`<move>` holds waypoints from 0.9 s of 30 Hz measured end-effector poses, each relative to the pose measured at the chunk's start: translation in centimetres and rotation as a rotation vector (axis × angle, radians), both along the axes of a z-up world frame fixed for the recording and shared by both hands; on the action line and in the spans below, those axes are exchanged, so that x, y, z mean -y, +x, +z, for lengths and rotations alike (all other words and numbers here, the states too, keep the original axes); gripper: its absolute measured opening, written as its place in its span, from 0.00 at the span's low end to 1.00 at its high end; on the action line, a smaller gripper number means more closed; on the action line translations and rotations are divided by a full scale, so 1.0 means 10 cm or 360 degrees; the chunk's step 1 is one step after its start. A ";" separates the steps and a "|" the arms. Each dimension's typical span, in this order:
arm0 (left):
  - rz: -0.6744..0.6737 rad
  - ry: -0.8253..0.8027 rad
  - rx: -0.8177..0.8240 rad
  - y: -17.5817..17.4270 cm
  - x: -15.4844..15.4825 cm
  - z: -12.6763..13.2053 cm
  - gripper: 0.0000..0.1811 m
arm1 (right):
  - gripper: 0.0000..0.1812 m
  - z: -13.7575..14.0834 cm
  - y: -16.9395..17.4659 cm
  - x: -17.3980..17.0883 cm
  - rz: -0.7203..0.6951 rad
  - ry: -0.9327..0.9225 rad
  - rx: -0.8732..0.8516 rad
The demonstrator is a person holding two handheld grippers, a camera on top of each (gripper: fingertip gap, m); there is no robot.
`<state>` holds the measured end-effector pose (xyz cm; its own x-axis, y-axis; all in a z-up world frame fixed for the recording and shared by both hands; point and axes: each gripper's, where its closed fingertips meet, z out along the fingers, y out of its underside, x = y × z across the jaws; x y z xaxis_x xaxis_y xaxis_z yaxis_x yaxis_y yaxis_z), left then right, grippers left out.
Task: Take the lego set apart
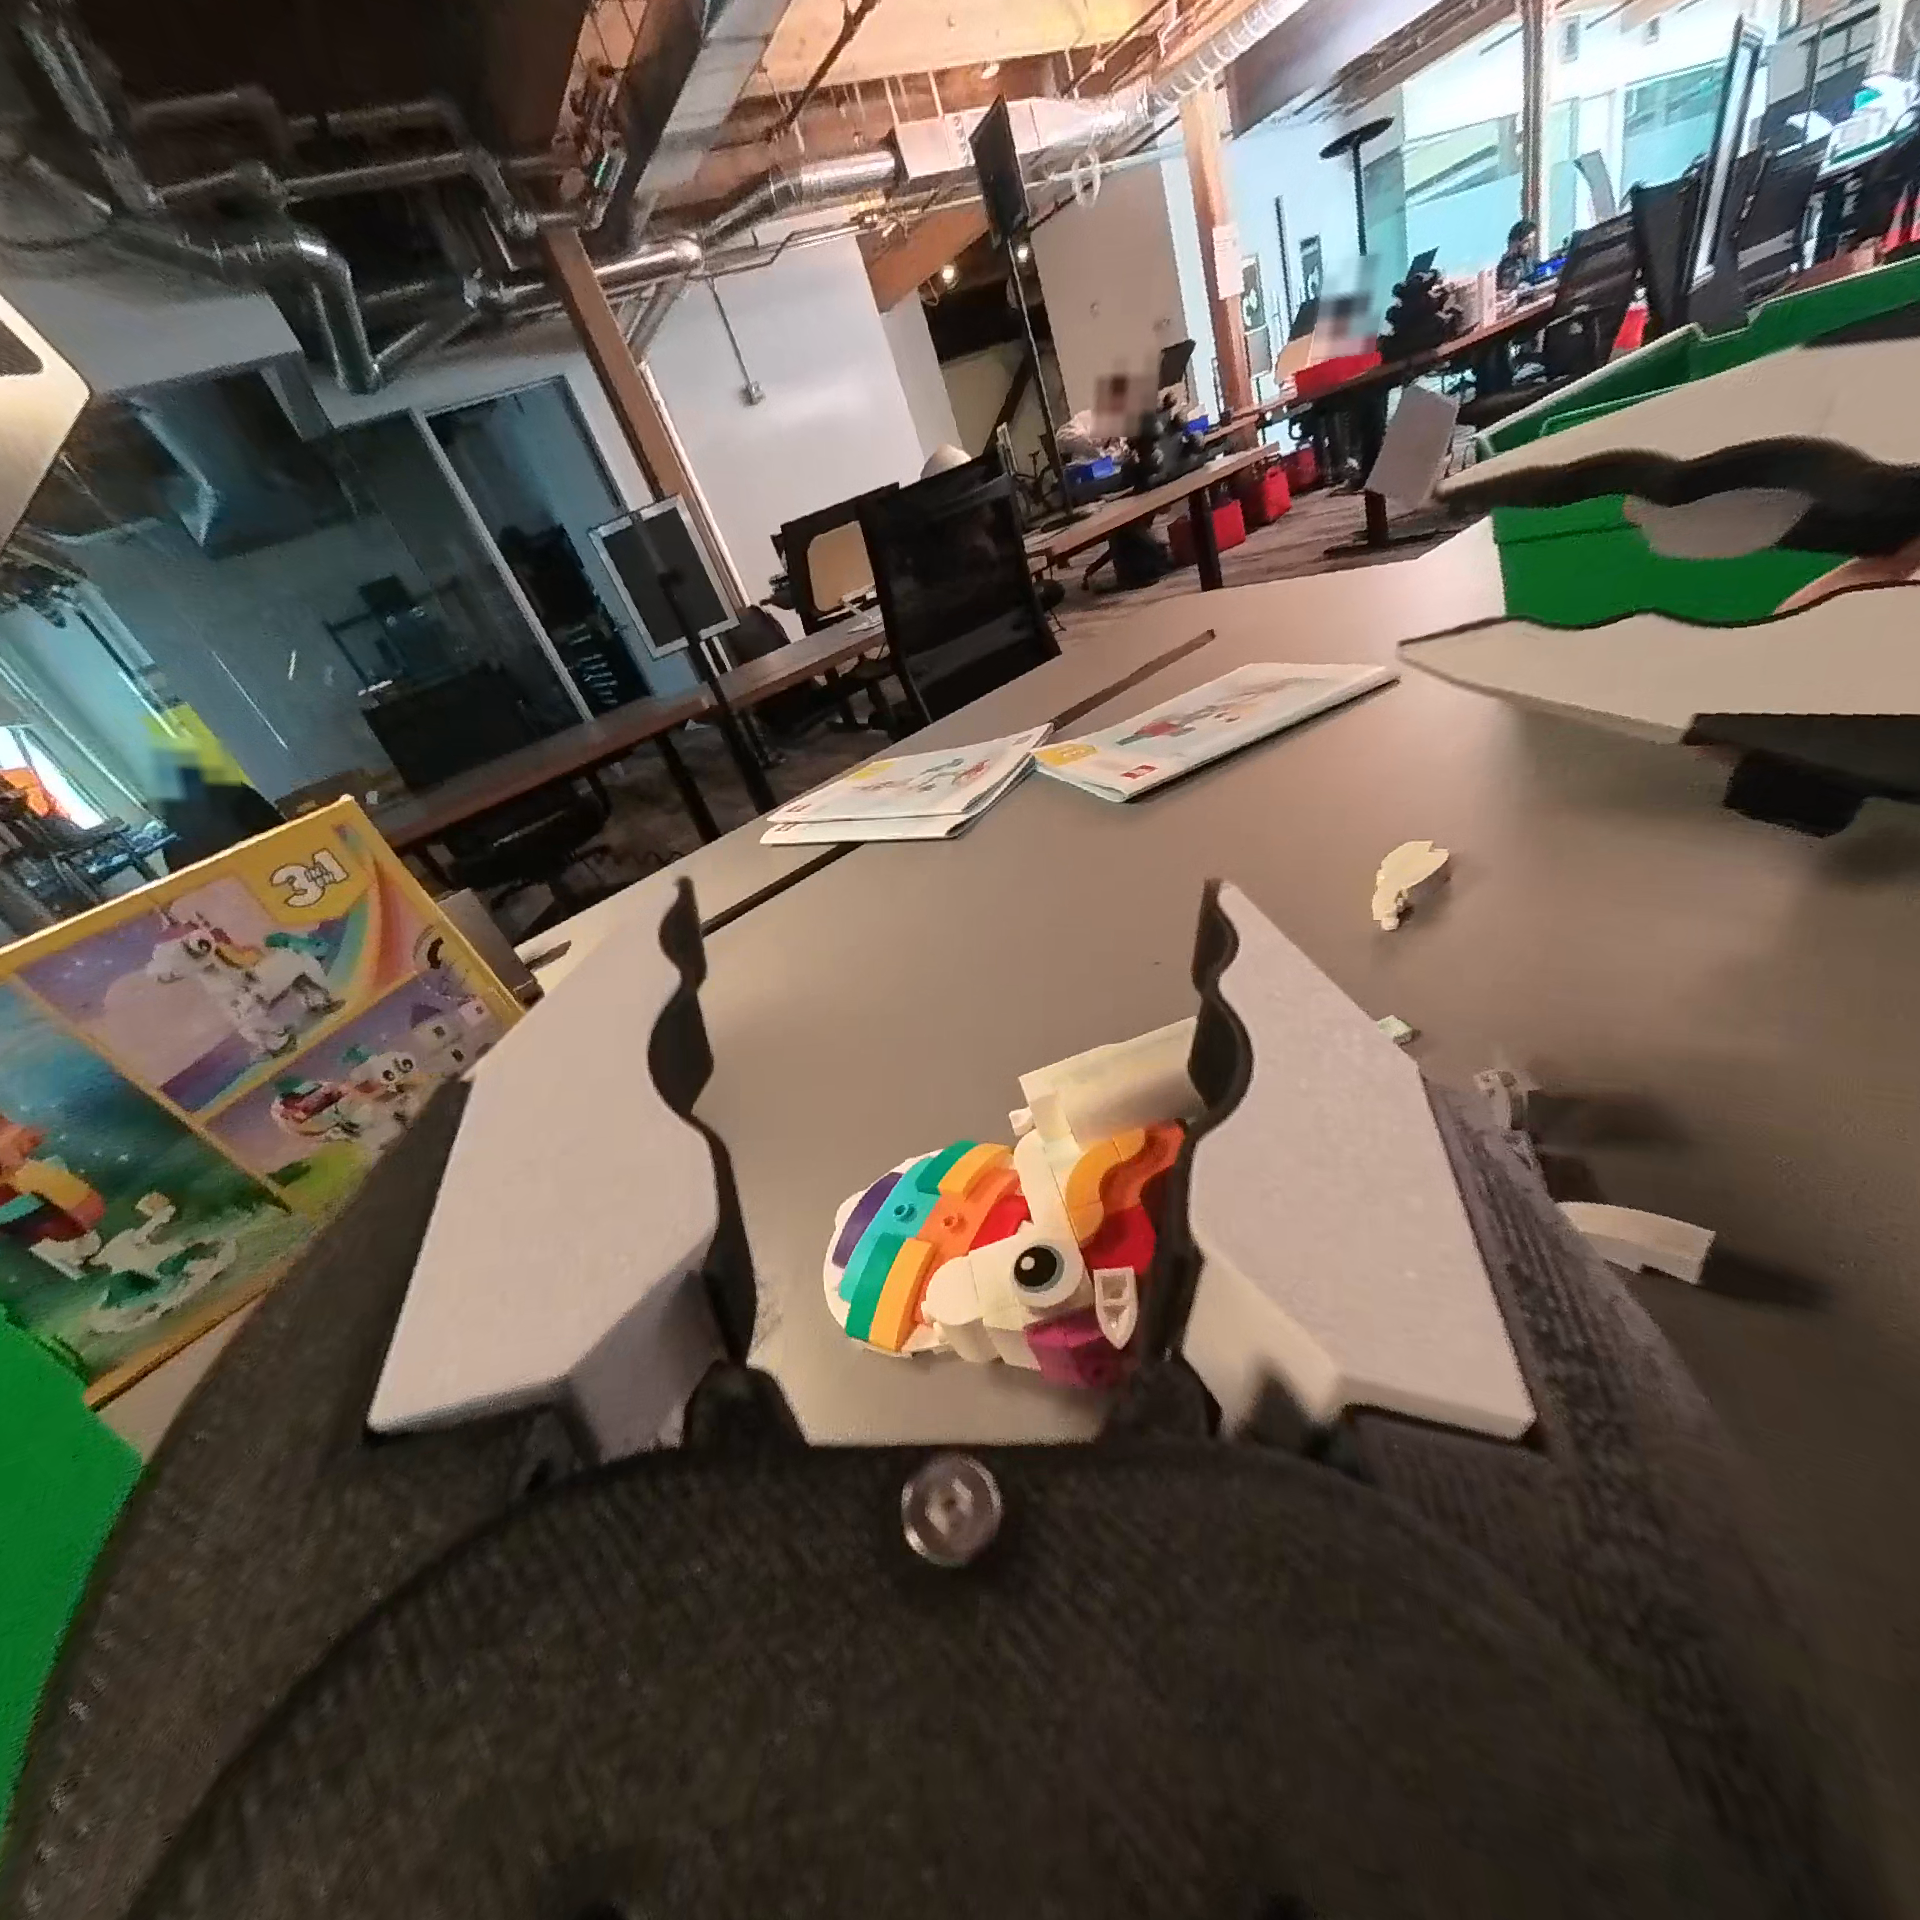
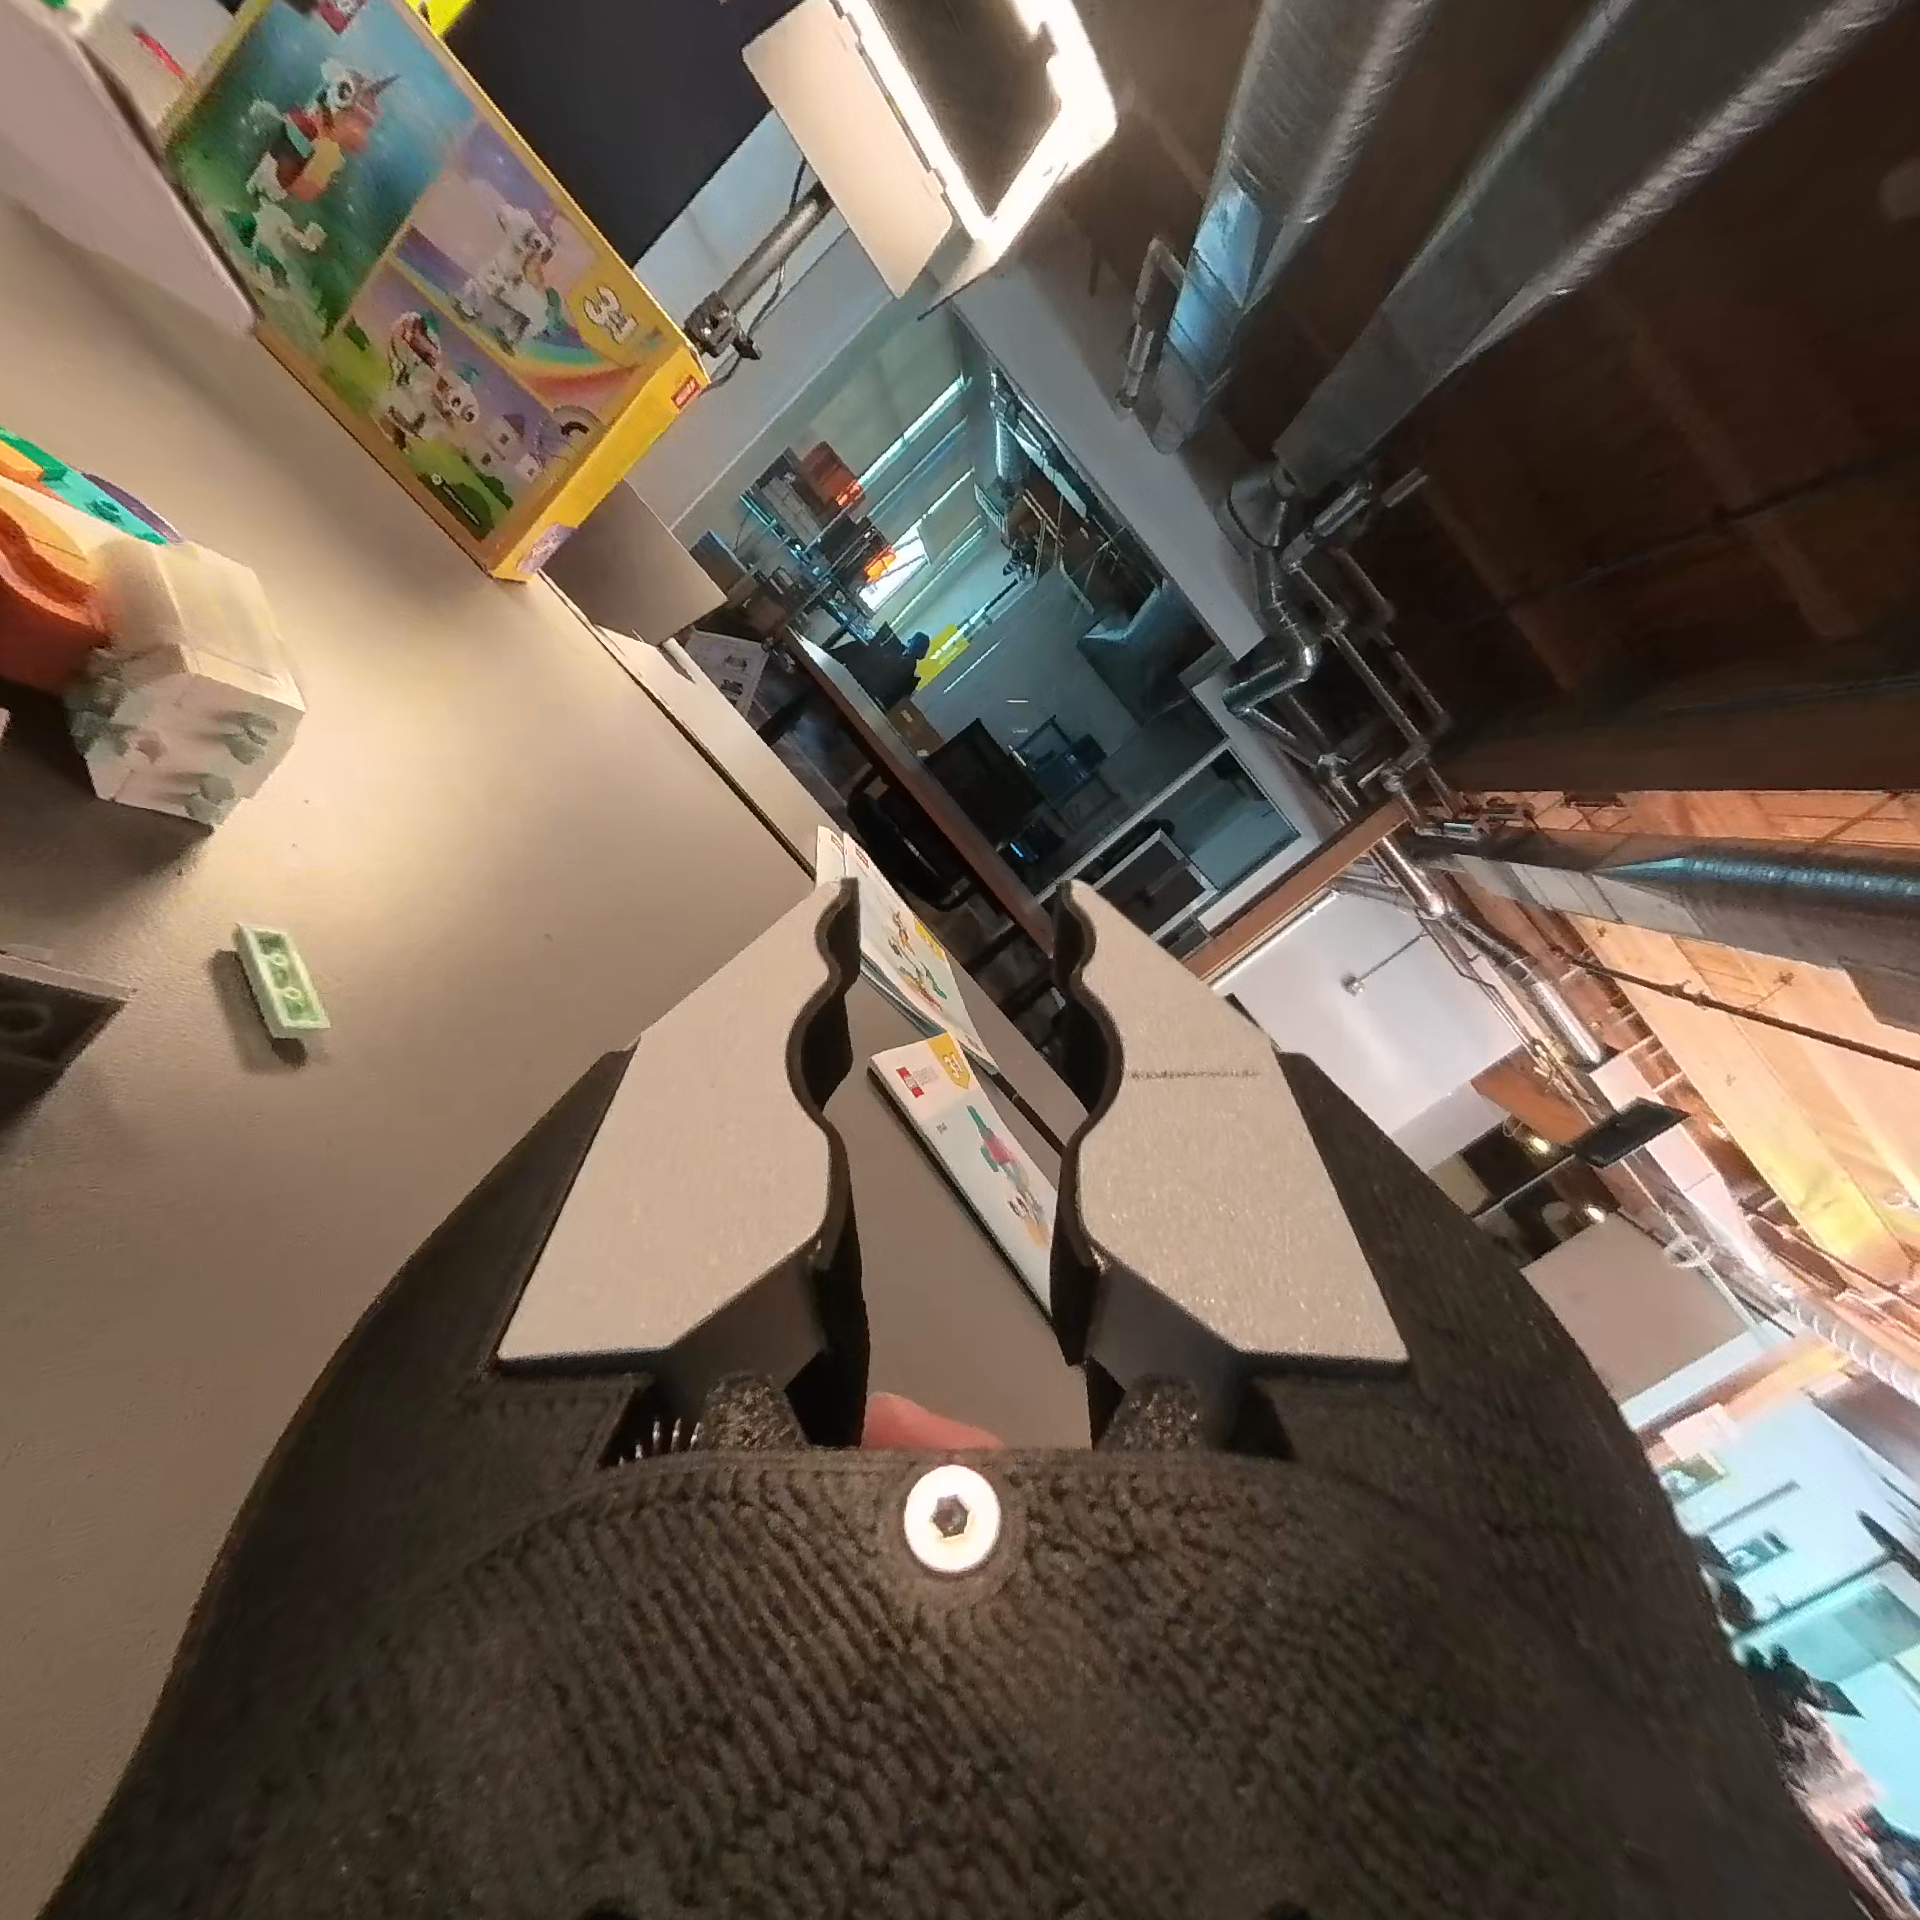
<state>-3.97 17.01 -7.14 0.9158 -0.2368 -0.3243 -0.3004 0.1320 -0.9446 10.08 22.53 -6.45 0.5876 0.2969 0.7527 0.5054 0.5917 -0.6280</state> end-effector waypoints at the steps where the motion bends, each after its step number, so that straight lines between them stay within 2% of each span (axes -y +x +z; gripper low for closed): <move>1: 0.0007 0.0000 0.0003 -0.01 0.00 0.00 0.52 | 0.20 0.01 0.01 0.03 0.0001 0.0007 -0.0008; 5: 0.0017 -0.0007 0.0013 -0.02 0.00 -0.01 0.53 | 0.19 -0.02 0.00 0.07 0.0005 -0.0015 0.0009; 7: 0.0055 0.0036 -0.0021 -0.04 0.06 0.05 0.48 | 0.19 -0.06 -0.02 0.08 0.0006 -0.0038 0.0035; 9: 0.0086 0.0202 -0.0127 -0.01 0.17 0.18 0.43 | 0.18 -0.09 -0.05 0.13 0.0042 -0.0045 0.0062; 14: 0.0195 0.0293 -0.0428 0.11 0.34 0.15 0.45 | 0.17 -0.13 -0.10 0.19 0.0080 -0.0033 0.0116; 22: 0.0385 0.0232 -0.0227 -0.10 0.57 0.17 0.45 | 0.17 -0.17 -0.13 0.20 0.0099 -0.0022 0.0166; 27: 0.0440 0.0202 -0.0116 -0.24 0.54 0.17 0.46 | 0.17 -0.15 -0.09 0.16 0.0071 -0.0033 0.0134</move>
